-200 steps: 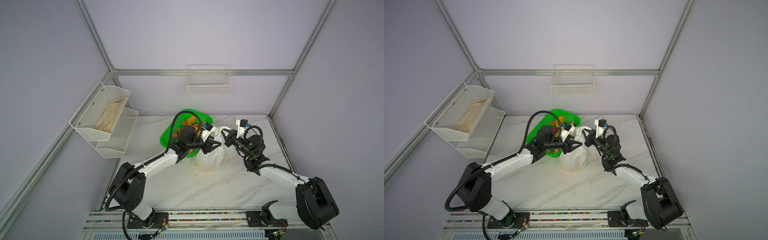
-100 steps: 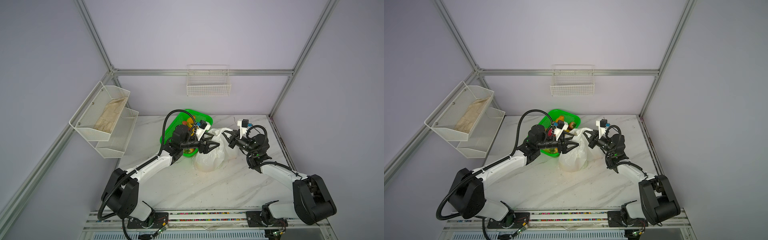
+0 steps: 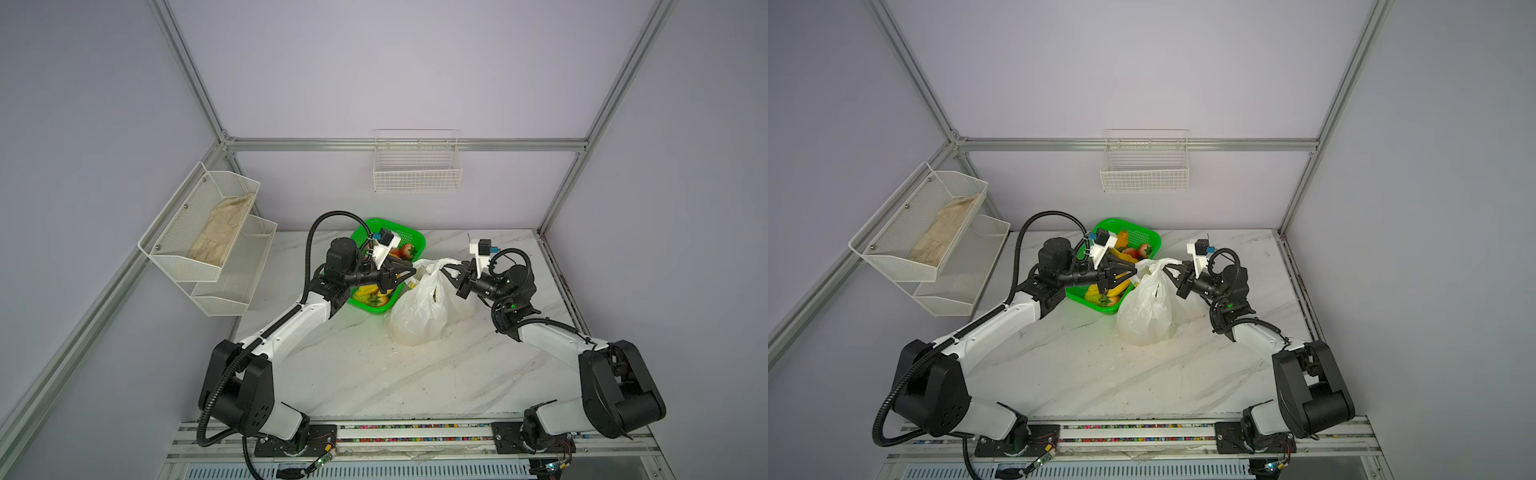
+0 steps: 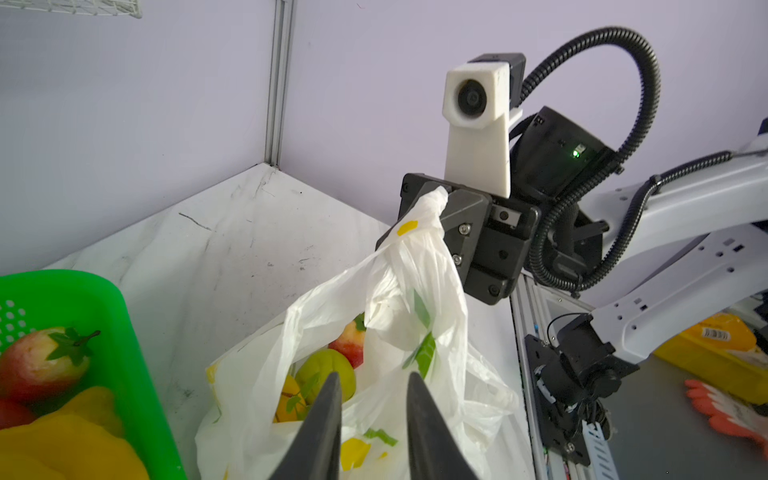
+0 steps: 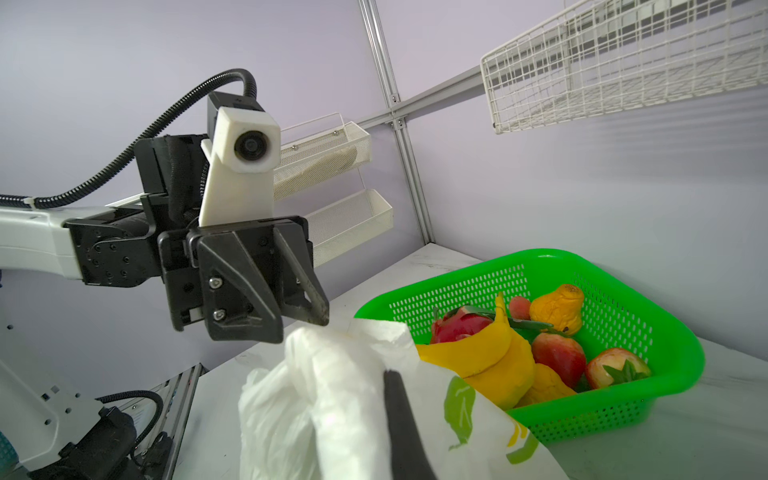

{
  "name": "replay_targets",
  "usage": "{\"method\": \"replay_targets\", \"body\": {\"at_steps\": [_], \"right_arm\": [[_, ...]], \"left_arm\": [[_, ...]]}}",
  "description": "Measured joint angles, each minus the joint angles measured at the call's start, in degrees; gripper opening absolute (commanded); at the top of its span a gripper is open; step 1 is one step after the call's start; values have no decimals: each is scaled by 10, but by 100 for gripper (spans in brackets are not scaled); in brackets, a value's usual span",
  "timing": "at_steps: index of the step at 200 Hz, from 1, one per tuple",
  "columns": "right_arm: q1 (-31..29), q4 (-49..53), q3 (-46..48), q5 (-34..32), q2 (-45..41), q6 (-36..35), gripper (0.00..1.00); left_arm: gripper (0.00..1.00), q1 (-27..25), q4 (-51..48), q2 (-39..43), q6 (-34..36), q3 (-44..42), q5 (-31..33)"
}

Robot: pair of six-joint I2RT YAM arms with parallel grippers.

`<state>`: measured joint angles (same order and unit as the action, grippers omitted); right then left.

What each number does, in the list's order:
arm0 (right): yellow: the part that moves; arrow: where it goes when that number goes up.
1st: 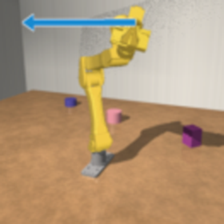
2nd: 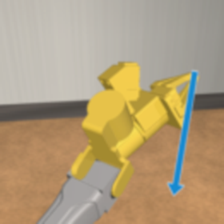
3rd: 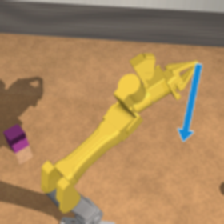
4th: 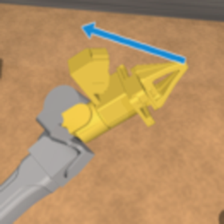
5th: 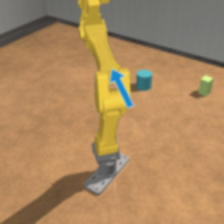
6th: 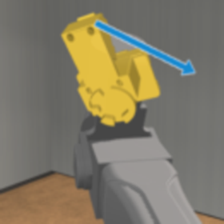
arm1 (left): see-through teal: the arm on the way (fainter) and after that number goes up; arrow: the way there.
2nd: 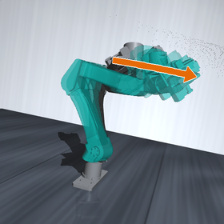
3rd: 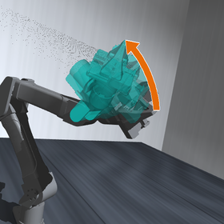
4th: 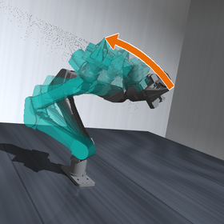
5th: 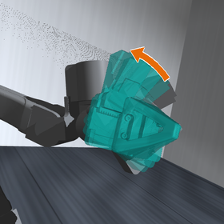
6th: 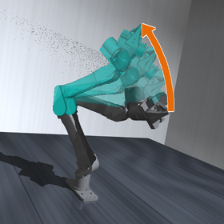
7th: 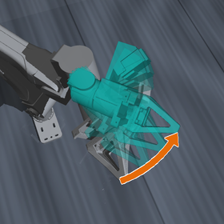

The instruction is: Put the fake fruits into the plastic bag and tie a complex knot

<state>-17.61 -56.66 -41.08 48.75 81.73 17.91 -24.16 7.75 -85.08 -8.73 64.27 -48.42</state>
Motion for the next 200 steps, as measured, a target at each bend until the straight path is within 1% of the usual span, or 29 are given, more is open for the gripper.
{"method": "replay_targets", "body": {"at_steps": [39,57,68,89,104,126,165,188,200], "right_arm": [[0,0,-7,11,2,0,0],[0,0,-14,20,4,3,0],[1,0,-19,26,5,8,0],[3,1,-33,45,13,25,0],[5,1,-40,58,19,39,0],[7,1,-41,77,20,54,0],[19,1,-41,113,20,67,0],[21,1,-41,126,20,69,0],[21,1,-41,130,20,69,0]], "left_arm": [[23,-28,-44,-6,72,6,-3],[32,-47,-63,-17,97,17,9],[33,-59,-67,-27,105,24,17],[35,-79,-61,-39,104,25,30],[38,-92,-35,-47,93,25,39],[38,-104,9,-59,65,24,48],[40,-104,63,-68,32,24,56],[44,-101,68,-68,29,24,56],[44,-99,68,-68,27,24,55]]}}
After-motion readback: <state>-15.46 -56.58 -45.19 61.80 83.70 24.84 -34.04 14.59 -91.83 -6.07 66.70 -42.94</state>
